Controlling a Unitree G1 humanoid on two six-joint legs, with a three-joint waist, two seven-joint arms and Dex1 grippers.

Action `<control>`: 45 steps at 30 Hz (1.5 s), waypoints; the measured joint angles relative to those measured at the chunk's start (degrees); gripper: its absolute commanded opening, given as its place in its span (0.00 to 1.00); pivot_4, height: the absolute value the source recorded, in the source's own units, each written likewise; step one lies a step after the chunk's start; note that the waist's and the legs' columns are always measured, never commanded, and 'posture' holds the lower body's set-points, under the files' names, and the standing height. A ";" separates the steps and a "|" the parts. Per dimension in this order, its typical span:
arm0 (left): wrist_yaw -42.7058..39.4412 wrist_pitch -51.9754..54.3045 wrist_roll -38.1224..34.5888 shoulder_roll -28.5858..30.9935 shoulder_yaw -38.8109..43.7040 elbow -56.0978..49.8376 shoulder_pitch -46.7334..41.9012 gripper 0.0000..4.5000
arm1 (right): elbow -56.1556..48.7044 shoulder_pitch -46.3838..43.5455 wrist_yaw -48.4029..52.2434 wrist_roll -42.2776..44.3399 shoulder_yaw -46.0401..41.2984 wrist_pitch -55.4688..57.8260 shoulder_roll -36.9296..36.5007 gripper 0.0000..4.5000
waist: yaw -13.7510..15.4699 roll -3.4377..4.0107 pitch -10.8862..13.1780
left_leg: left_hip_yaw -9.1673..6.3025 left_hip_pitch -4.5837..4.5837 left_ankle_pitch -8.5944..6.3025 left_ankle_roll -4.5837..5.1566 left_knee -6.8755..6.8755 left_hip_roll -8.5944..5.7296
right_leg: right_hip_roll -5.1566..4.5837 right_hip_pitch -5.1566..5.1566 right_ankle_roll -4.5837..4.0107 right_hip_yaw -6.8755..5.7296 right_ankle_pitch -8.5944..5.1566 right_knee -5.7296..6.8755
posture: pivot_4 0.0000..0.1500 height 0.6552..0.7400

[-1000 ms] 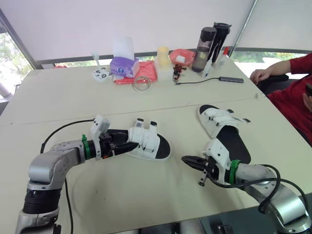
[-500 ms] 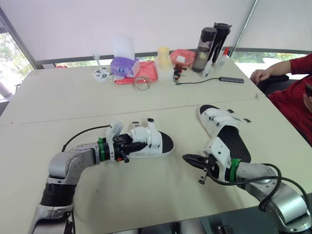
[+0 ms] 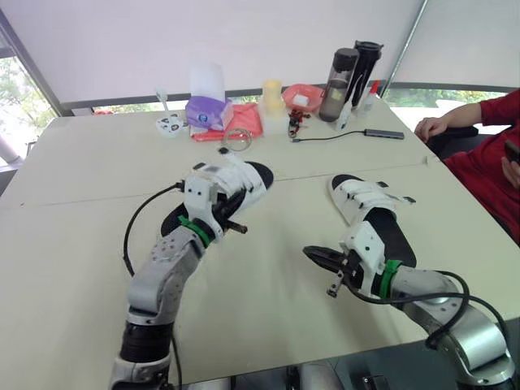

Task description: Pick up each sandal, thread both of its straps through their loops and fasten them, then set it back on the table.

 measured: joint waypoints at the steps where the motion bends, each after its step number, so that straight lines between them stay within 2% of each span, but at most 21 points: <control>1: 3.31 -0.83 1.45 -1.88 0.41 1.39 -0.84 0.02 | 0.42 -0.35 -0.11 -0.01 0.00 -0.12 0.02 0.00 | 0.02 0.00 0.00 | 0.00 0.01 0.00 0.00 0.01 0.00 | 0.00 0.01 0.00 0.00 0.01 0.01 | 1.00 1.00; 3: 12.71 -2.45 4.08 -7.74 3.40 4.62 -2.65 0.02 | 0.88 -0.36 -0.34 -0.11 0.03 -0.89 0.02 0.00 | 0.05 -0.03 0.00 | 0.00 0.00 0.00 0.00 0.02 -0.01 | 0.00 0.03 0.11 0.00 0.14 0.02 | 1.00 1.00; 6: 20.14 -4.03 5.64 -12.39 5.76 7.37 -3.00 0.02 | 1.21 0.14 -0.53 -0.43 0.03 -1.19 0.00 0.00 | 0.04 -0.05 0.00 | 0.00 0.00 -0.01 0.02 0.00 -0.01 | 0.01 0.02 0.17 0.00 0.16 0.03 | 1.00 1.00; 9: 24.93 -5.99 6.80 -13.41 4.54 11.42 -4.35 0.02 | 1.89 -0.28 -0.60 -0.53 0.23 -1.56 0.28 0.00 | 0.13 -0.08 0.02 | -0.01 0.01 -0.01 0.02 0.07 -0.02 | 0.02 0.03 0.16 0.00 0.16 0.09 | 1.00 1.00; 15: 25.00 -13.66 7.96 -14.88 -1.78 21.63 -7.83 0.02 | 5.32 -3.56 -0.52 -1.12 1.76 -3.68 1.73 0.00 | 0.07 -0.08 0.02 | -0.01 -0.02 -0.01 0.02 0.28 -0.04 | 0.01 0.06 0.15 0.00 0.15 0.19 | 1.00 1.00; 21: 26.45 -17.53 4.75 -15.20 0.83 27.12 -8.99 0.02 | 7.94 -3.61 -0.85 -2.49 1.89 -5.58 2.13 0.00 | -0.12 -0.07 0.02 | 0.04 0.13 -0.06 0.12 0.24 0.01 | 0.10 0.02 0.18 0.09 0.16 0.41 | 1.00 1.00; 23: 26.54 -17.82 3.55 -15.20 1.66 27.26 -9.04 0.20 | 8.24 -3.62 -0.93 -2.80 2.00 -6.10 2.44 0.00 | -0.03 -0.06 0.01 | 0.04 0.13 -0.06 0.11 0.26 0.02 | 0.11 0.04 0.18 0.11 0.16 0.41 | 1.00 1.00; 24: 26.59 -18.01 2.99 -15.20 1.81 27.40 -9.04 0.25 | 8.26 -3.62 -0.96 -2.88 2.04 -6.27 2.58 0.00 | -0.04 -0.06 0.01 | 0.04 0.13 -0.06 0.11 0.29 0.01 | 0.11 0.05 0.18 0.12 0.16 0.41 | 1.00 1.00; 31: 24.87 -17.53 0.26 -15.08 2.47 27.97 -9.29 0.99 | 9.55 -3.77 -1.07 -3.47 2.83 -7.49 3.42 0.00 | -0.04 -0.03 -0.01 | 0.06 0.16 -0.07 0.12 0.49 0.01 | 0.13 0.18 0.18 0.16 0.13 0.41 | 1.00 1.00; 34: 23.89 -12.72 -0.44 -14.25 2.40 24.61 -9.10 0.99 | 9.87 -3.95 -1.09 -3.85 2.84 -7.73 3.46 0.00 | -0.15 -0.03 -0.01 | 0.05 0.16 -0.07 0.12 0.55 0.01 | 0.14 0.20 0.22 0.17 0.11 0.42 | 1.00 1.00; 37: 20.89 -4.26 0.50 -8.65 -1.49 15.85 -5.70 0.99 | 9.92 -3.91 -1.08 -3.94 2.79 -7.84 3.49 0.00 | -0.33 -0.03 -0.01 | 0.05 0.16 -0.07 0.12 0.55 0.05 | 0.22 0.16 0.12 0.24 0.17 0.50 | 1.00 1.00; 38: 18.08 0.39 -0.70 -5.57 -2.72 10.86 -3.57 0.99 | 9.92 -3.73 -1.07 -3.92 2.73 -7.85 3.50 0.00 | -0.51 -0.02 0.00 | 0.05 0.16 -0.07 0.12 0.54 0.07 | 0.25 0.14 0.12 0.29 0.17 0.54 | 1.00 1.00; 45: 8.89 18.72 -10.53 4.50 -1.97 -7.13 2.14 0.99 | 10.41 -2.99 -0.97 -3.93 2.64 -8.46 3.75 0.00 | -0.19 0.01 -0.01 | 0.06 0.15 -0.07 0.12 0.65 0.08 | 0.26 0.14 0.03 0.35 -0.03 0.57 | 1.00 1.00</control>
